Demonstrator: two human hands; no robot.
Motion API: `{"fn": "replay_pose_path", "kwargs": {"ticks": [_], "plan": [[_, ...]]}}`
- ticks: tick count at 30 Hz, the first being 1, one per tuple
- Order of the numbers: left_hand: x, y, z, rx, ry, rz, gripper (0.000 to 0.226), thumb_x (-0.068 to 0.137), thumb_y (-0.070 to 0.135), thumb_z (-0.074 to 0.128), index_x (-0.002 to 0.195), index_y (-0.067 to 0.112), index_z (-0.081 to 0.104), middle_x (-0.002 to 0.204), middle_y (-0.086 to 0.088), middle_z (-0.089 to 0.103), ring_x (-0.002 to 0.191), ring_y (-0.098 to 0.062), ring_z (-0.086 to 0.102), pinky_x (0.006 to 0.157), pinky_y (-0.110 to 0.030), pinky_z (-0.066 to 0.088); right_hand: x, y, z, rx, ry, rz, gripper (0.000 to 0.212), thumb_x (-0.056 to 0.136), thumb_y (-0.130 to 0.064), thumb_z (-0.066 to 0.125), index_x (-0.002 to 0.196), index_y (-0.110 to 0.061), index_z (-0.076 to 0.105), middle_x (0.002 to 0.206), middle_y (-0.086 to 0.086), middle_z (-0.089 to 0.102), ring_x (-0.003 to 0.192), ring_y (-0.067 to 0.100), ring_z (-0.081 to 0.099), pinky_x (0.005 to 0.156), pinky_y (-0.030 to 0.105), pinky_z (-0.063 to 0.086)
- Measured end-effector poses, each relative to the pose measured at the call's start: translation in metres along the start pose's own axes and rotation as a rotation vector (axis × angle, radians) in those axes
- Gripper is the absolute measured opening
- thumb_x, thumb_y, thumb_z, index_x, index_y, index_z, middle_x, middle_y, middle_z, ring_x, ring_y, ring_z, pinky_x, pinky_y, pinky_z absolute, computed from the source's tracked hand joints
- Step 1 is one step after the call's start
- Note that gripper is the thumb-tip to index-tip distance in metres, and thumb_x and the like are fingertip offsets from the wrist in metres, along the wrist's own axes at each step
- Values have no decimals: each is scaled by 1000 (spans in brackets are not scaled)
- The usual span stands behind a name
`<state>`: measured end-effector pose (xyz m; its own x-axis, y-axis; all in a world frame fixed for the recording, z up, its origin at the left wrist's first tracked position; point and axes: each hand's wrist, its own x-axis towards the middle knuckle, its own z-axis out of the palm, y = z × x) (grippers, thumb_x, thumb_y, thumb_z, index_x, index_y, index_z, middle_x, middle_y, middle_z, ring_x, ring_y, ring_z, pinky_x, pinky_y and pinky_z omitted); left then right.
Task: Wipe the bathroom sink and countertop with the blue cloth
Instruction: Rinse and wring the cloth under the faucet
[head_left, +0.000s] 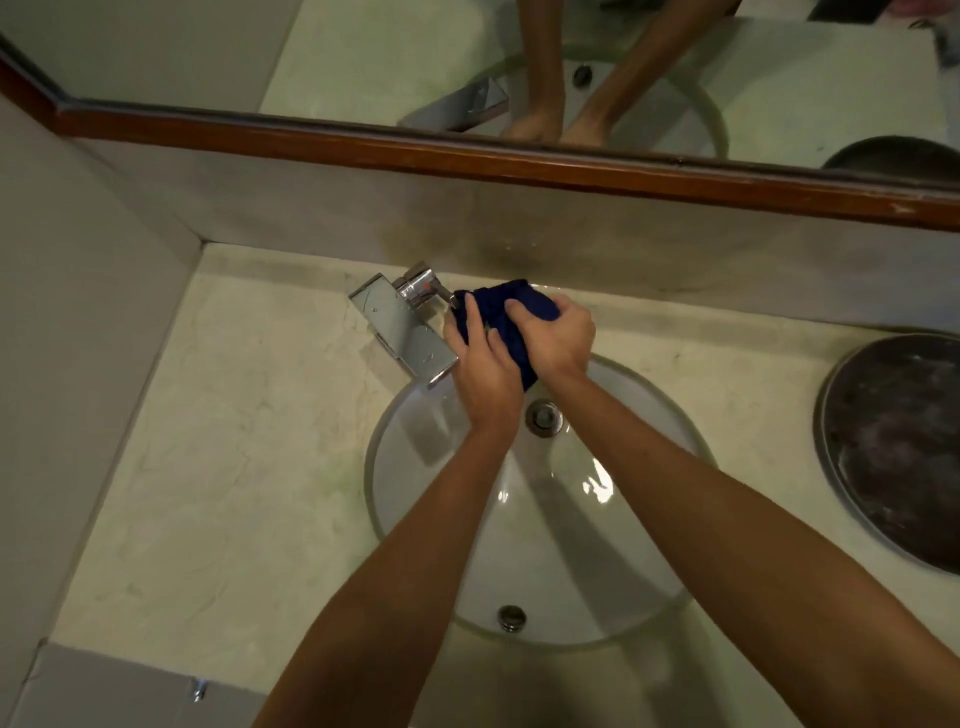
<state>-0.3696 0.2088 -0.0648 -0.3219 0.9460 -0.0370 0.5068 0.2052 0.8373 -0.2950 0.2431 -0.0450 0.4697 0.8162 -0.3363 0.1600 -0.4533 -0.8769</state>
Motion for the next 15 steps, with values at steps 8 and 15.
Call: {"fn": "replay_pose_path", "kwargs": {"ticks": [8,15], "plan": [[57,-6,18,32,58,-74,40,104,30,52,144,25,53,145,-5,49,122,-17,51,100,-11,38,34,-6,48,-317,86,-169,26,85,-38,68,101,-20,77,87,8,73,81,30,67,63,28,42],[40,5,48,285,109,139,30,102,38,56,127,24,65,113,7,61,104,-7,59,99,-38,48,47,10,7,-328,104,-218,28,82,-37,66,98,-19,79,81,6,75,71,25,68,58,32,53]]}}
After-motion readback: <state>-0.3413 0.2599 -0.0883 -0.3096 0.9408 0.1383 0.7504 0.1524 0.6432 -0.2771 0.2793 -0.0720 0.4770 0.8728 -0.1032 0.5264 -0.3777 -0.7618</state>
